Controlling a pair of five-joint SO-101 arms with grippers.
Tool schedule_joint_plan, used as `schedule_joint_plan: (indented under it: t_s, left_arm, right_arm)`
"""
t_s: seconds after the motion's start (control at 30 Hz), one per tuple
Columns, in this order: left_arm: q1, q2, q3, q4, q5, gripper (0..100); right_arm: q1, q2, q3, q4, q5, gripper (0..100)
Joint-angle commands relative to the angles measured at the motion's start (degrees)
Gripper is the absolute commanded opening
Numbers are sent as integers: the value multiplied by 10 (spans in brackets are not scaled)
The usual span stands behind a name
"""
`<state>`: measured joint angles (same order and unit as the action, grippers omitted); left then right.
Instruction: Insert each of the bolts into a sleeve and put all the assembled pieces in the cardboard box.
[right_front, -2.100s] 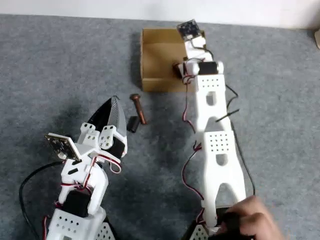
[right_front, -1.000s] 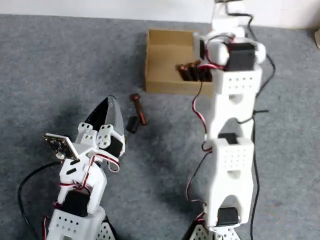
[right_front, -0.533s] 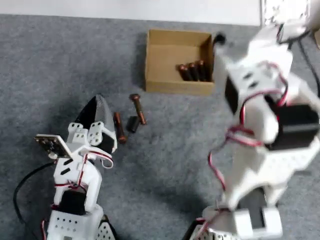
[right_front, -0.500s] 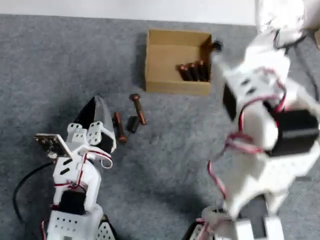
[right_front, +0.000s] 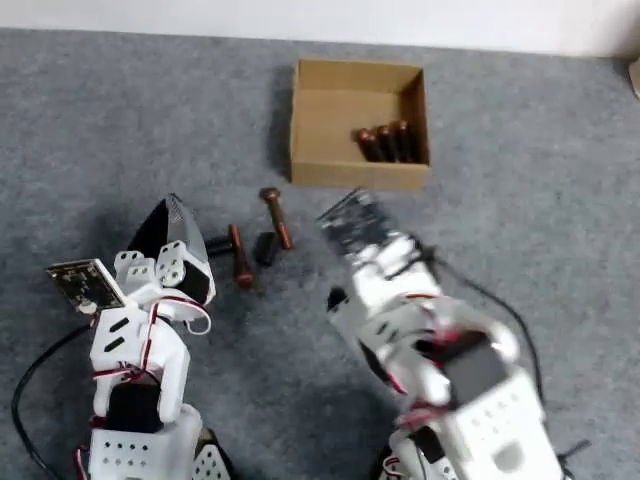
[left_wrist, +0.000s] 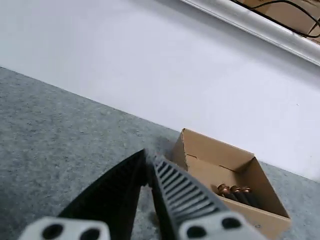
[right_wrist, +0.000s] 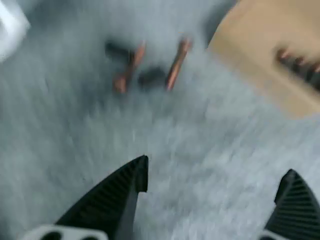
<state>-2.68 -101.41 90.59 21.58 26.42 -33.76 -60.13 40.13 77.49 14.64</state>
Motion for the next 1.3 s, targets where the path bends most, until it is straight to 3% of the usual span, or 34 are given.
schedule_joint_plan:
  t_s: [0.0,0.3,0.57,0.93,1.0,1.17,1.27]
  left_arm:
    - [-7,-3,-29,2,1,8]
    - [-10,-3,-36,2,3,8]
    - [-100,-3,-121,95,4,7]
    - [-127,-9,-149,135,4,7]
    - [-143,-9,-153,133,4,7]
    - [-155,-9,-161,135,4,7]
    - [-154,-7,-160,135,4,7]
  right_arm:
    - [-12,1,71,-76,24,371]
    - [-118,146,124,-246,23,371]
    - [-144,380,46,-416,-84,371]
    - [-140,718,-271,-422,-86,371]
    - [-131,749,-313,-422,-90,371]
    - [-85,781,-378,-422,-178,371]
    - [-67,782,-388,-422,-184,371]
